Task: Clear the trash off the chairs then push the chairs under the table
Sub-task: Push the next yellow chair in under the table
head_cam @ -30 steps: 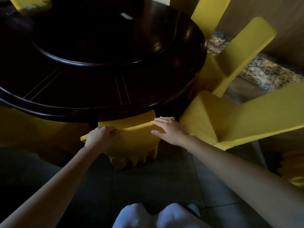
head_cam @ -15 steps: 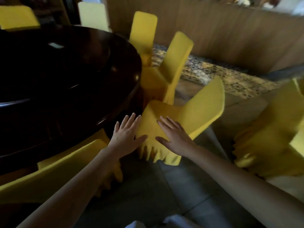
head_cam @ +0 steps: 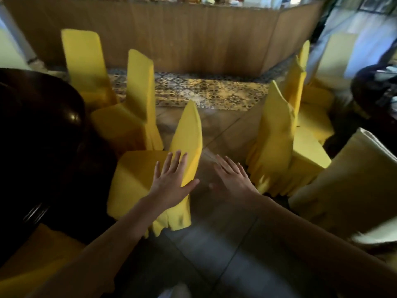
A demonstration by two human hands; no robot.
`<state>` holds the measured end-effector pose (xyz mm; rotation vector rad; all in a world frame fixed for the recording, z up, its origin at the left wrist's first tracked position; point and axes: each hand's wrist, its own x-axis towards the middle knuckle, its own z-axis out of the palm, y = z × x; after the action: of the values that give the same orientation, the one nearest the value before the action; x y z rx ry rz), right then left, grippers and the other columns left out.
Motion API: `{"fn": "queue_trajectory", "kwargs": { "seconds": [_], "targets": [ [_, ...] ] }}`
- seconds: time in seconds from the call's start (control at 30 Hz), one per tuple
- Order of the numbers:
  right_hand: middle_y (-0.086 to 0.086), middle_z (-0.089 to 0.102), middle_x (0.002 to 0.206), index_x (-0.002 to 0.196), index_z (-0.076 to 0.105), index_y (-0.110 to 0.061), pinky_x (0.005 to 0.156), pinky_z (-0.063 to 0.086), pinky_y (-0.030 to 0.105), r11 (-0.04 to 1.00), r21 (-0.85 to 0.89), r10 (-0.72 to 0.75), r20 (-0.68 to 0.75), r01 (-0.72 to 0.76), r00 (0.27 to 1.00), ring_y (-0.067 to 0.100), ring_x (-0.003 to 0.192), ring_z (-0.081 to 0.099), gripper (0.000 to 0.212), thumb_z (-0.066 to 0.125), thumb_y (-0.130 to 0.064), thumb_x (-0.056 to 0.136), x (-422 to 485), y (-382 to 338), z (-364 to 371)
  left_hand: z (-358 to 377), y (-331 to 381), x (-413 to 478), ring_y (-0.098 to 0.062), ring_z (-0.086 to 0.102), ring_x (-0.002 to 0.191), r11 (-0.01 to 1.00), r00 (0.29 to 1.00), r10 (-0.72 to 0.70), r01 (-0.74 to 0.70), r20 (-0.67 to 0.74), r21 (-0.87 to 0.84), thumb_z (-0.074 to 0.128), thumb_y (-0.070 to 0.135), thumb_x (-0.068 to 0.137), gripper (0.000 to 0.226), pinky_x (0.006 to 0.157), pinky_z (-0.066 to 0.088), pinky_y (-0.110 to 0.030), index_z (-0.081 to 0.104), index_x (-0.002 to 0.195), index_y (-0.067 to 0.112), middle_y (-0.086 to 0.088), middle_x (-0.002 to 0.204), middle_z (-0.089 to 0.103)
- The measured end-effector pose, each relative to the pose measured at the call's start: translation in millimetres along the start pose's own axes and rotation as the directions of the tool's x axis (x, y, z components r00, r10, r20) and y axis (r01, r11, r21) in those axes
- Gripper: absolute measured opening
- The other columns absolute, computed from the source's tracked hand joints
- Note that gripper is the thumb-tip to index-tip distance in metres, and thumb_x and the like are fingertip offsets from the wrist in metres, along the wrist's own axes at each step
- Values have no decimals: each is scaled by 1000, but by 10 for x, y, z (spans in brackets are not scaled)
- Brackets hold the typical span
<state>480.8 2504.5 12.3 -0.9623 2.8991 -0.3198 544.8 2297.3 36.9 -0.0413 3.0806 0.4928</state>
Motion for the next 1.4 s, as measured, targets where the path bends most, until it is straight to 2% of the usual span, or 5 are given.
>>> {"fn": "queue_trajectory", "kwargs": {
  "seconds": [0.2, 0.5, 1.03, 1.2, 1.4],
  "targets": [
    [-5, -5, 161, 151, 12, -29, 116, -4, 46, 993, 79, 88, -23, -86, 996, 18, 146, -11, 70, 39, -57, 93, 220, 503, -77, 92, 239, 700, -16, -17, 144, 999, 999, 54, -54, 6, -7, 32, 63, 89, 79, 115, -8, -48, -9, 148, 31, 5, 158, -15],
    [-7, -9, 160, 149, 6, -32, 113, -8, 42, 997, 23, 71, 10, -71, 997, 16, 145, -15, 67, 32, -60, 94, 1381, 1256, -75, 255, 101, 2046, -17, -20, 143, 1000, 1000, 17, -17, 8, -20, 29, 64, 89, 79, 114, -9, -48, -10, 148, 28, 4, 157, -19],
    [-3, -4, 161, 151, 11, -27, 118, 6, 50, 965, 39, -260, 176, 258, 949, 20, 147, -7, 68, 35, -57, 95, 3691, 1602, -334, 175, -583, 3713, -20, -7, 146, 970, 970, -230, 222, -77, -102, 41, 62, 87, 85, 115, 0, -51, -2, 150, 25, 1, 160, -3],
    [-3, -5, 161, 151, 12, -28, 118, 4, 48, 928, 90, -372, 288, 362, 882, 17, 146, -10, 66, 36, -56, 95, 4131, 1496, -215, 164, -880, 3691, -18, -12, 145, 918, 921, -386, 377, -58, -122, 37, 66, 86, 86, 115, -5, -47, -9, 148, 28, 2, 159, -11],
    [-3, 3, 161, 150, 20, -25, 118, 7, 48, 806, 156, -589, 310, 572, 746, 16, 147, -5, 62, 38, -52, 96, 4655, 1182, -199, 103, -1062, 3592, -17, -18, 143, 791, 785, -610, 597, -110, -134, 35, 68, 85, 87, 113, -12, -45, -12, 147, 31, 5, 157, -16]
  ]
}}
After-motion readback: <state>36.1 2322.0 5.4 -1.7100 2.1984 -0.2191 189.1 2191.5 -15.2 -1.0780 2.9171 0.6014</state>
